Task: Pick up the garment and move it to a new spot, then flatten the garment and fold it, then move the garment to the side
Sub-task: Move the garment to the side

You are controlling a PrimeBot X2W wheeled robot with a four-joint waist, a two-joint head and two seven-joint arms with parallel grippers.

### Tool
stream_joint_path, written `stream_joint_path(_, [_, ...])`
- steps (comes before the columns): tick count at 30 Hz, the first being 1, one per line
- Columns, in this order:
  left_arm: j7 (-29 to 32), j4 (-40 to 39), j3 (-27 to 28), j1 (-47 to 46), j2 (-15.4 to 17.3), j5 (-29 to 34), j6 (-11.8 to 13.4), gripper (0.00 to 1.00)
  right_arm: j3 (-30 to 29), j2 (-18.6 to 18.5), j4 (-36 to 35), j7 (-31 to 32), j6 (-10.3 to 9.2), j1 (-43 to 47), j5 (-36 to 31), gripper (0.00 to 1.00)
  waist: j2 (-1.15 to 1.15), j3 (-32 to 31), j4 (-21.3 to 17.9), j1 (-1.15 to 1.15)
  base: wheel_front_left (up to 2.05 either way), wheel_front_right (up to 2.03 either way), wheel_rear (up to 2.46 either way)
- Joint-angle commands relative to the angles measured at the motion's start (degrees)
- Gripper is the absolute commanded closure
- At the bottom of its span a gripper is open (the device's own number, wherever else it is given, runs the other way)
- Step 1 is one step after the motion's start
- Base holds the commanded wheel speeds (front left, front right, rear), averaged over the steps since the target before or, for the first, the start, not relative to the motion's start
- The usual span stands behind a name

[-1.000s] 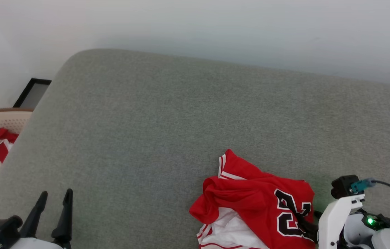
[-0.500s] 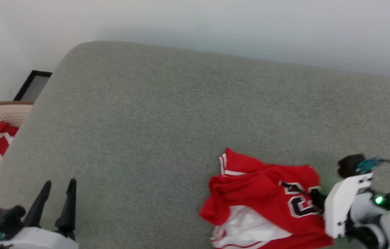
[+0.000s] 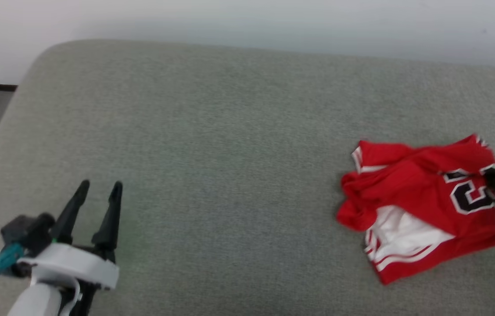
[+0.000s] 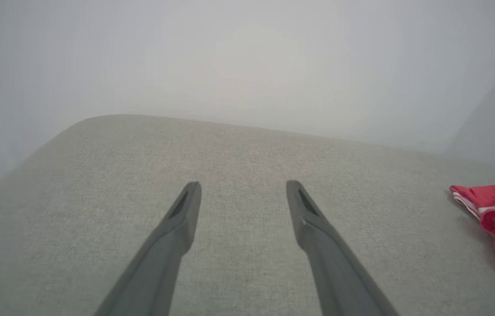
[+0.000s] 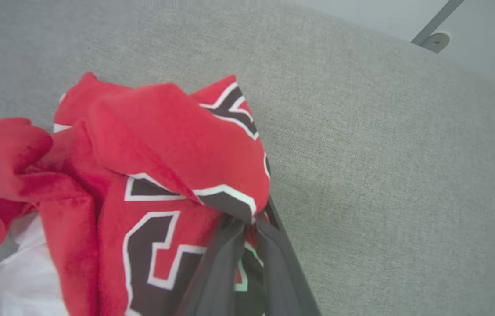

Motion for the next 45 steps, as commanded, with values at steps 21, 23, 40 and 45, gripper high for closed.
stream_joint_path(21, [-0.13, -1.33, -10.88, -13.69, 2.28, -0.07, -0.22, 0.0, 4.14, -16.07, 7.52, -12.77, -0.12, -13.05, -4.73, 1.0, 0.0, 9.62, -10.62, 0.0, 0.0, 0.0, 0.0])
stream_joint_path(23, [-0.13, -1.38, -11.55, -14.55, 2.45, -0.12, -0.22, 0.0, 4.3, -16.69, 8.66, -14.4, -0.12, -13.91, -5.78, 1.0, 0.0, 10.29, -11.32, 0.0, 0.0, 0.0, 0.0])
stream_joint_path(40, [-0.13, -1.66, -15.17, -19.33, 4.23, -1.05, -0.22, 0.0, -0.72, -16.13, 19.62, -23.08, -0.12, -17.9, -15.52, 1.0, 0.0, 15.18, -13.65, 0.0, 0.0, 0.0, 0.0])
stream_joint_path(45, [-0.13, -1.47, -15.7, -19.64, 4.23, -1.32, -0.23, 0.0, -2.16, -13.3, 23.2, -22.77, -0.12, -18.51, -17.37, 1.0, 0.0, 15.72, -13.3, 0.0, 0.0, 0.0, 0.0])
